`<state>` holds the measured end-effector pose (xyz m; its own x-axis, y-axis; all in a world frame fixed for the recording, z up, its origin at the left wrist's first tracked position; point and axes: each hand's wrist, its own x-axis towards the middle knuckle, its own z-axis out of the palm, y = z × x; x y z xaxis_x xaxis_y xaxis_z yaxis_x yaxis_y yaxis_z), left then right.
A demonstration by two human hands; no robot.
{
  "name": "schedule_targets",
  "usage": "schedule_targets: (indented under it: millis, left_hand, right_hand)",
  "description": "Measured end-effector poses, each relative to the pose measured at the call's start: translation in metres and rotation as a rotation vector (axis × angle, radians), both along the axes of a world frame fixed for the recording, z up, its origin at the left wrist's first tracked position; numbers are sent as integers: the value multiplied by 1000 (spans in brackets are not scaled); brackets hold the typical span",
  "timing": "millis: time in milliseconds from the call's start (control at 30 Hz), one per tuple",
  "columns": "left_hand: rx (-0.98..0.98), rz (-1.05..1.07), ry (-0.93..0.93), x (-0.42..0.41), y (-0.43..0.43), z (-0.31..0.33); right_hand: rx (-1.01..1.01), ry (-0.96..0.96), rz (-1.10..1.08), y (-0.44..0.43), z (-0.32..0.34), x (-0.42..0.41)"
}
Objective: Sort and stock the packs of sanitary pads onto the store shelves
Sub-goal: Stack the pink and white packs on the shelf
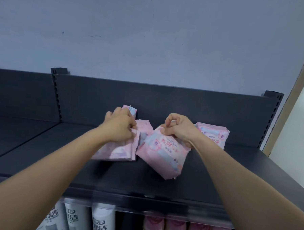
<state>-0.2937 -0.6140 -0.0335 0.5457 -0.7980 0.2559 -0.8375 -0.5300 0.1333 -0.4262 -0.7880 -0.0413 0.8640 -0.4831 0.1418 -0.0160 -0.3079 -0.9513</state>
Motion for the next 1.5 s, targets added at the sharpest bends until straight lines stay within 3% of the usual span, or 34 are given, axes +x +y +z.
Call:
schedule_targets:
  millis: [33,167,333,500,667,933,1033,1167,1300,1400,1500]
  left_hand:
    - [-28,12,9,1,1,2]
    - [-332,-38,359,3,10,0]
    - [-404,-47,556,12,27,0]
    - [-277,-68,333,15,34,-7]
    - [-311,-3,-162,17,35,-14]
    - [-63,-254,225,29,32,-14]
    - [-62,-319,329,36,33,-22]
    - [1,-292,340,41,35,-15]
    - [19,-174,120,36,33,-14]
    - [54,-82,-58,36,31,-20]
    - [45,-21,-140,44,28,-23]
  right_hand:
    - [57,-53,7,3,1,1]
    - [213,-197,59,20,-1,17]
    - [262,-194,127,32,-7,31]
    - [282,-140,168,39,-18,37]
    - [207,-98,209,42,-12,38]
    - [196,-59,205,44,-18,42]
    - [163,-47,188,45,-18,46]
    - [66,-6,167,47,-14,51]
    - [-64,-12,47,46,-11,51]
    - [-426,-2,-292,25,-16,43]
    - [-792,209,-518,6,-25,27]
